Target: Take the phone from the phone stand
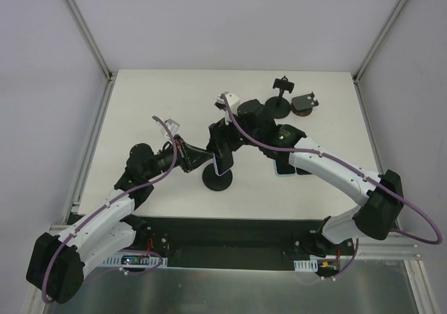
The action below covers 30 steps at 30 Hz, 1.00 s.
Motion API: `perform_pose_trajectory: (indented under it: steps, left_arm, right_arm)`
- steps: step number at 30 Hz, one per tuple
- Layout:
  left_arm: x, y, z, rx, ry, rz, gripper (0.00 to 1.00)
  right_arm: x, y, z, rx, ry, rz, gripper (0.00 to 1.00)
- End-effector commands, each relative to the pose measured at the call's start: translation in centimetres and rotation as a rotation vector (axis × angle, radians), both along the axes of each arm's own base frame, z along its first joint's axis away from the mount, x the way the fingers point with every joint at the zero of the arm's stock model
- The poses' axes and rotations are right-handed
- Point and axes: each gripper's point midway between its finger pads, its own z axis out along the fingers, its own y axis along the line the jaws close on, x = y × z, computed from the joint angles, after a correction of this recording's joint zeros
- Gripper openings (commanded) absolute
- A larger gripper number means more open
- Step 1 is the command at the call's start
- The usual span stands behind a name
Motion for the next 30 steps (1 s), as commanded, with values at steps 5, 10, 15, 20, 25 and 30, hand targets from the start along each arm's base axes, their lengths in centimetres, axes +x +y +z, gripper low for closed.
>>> perform_pose_trajectory:
  steps: [5,10,15,20,25,30]
  left_arm:
    - [2.2,2.8,-3.1,0.083,0.041,0.187,0.00]
    - [2.0,3.1,-3.1,0.073,0.043,0.186,0.00]
    - [1.9,3.4,-3.3,0.064,0.052,0.182,0.00]
    - [1.5,3.3,-3.2,0.050,0.052,0.159,0.00]
    - [1.0,2.8,-2.6,0.038,0.036,0.116,0.00]
    - [0.9,2.6,-1.8,0.022,0.009,0.100,0.00]
  right_arm:
    - [-4.6,-0.1,4.9,0.181,0.053,0.242,0.01]
    - [-5.3,-0.2,4.9,0.215,0.067,0.317,0.01]
    - [-5.7,-0.3,4.9,0.247,0.072,0.370,0.01]
    - [-5.7,0.0,4.7,0.268,0.095,0.383,0.01]
    - [-4.6,0.2,4.6,0.262,0.090,0.307,0.19]
    - [-4.0,0.7,4.7,0.229,0.032,0.224,0.78]
